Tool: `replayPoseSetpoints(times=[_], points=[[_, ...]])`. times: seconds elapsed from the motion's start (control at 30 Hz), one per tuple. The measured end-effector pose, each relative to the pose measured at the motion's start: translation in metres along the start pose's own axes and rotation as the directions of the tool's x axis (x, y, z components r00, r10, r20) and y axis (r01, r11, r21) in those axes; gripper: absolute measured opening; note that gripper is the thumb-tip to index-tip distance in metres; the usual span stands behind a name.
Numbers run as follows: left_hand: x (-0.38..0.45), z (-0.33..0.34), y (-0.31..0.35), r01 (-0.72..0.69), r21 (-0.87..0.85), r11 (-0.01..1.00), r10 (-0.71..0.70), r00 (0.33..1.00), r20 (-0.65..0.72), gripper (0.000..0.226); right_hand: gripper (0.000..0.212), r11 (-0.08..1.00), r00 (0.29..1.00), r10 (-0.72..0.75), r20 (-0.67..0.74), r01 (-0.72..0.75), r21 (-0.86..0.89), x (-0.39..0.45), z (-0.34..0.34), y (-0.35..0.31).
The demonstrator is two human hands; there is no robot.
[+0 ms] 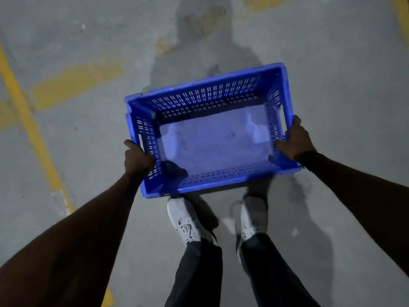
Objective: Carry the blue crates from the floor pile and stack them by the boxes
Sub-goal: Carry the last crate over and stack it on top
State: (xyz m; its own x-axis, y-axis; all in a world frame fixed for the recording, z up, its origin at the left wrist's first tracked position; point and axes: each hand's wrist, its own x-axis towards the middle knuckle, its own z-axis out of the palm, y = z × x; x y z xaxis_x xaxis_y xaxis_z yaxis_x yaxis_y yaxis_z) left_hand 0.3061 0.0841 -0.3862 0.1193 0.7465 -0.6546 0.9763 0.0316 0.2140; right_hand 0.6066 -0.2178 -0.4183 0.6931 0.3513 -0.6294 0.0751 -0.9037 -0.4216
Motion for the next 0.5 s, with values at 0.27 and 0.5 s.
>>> replayPoseSetpoints(times=[0.27, 0.5], points=[[-0.008, -0.046, 0.011, -0.107, 0.024, 0.994, 0.106, 0.993, 0.045, 0.05, 0.09, 0.998, 0.998, 0.058, 0.027, -0.058, -0.009, -0.01, -0.021, -0.018], [-0.073, -0.151, 0.037, -0.239, 0.078, 0.968, 0.236, 0.971, 0.048, 0.061, 0.1, 0.995, 0.989, 0.103, 0.102, -0.101, -0.016, -0.081, -0.071, -0.063]])
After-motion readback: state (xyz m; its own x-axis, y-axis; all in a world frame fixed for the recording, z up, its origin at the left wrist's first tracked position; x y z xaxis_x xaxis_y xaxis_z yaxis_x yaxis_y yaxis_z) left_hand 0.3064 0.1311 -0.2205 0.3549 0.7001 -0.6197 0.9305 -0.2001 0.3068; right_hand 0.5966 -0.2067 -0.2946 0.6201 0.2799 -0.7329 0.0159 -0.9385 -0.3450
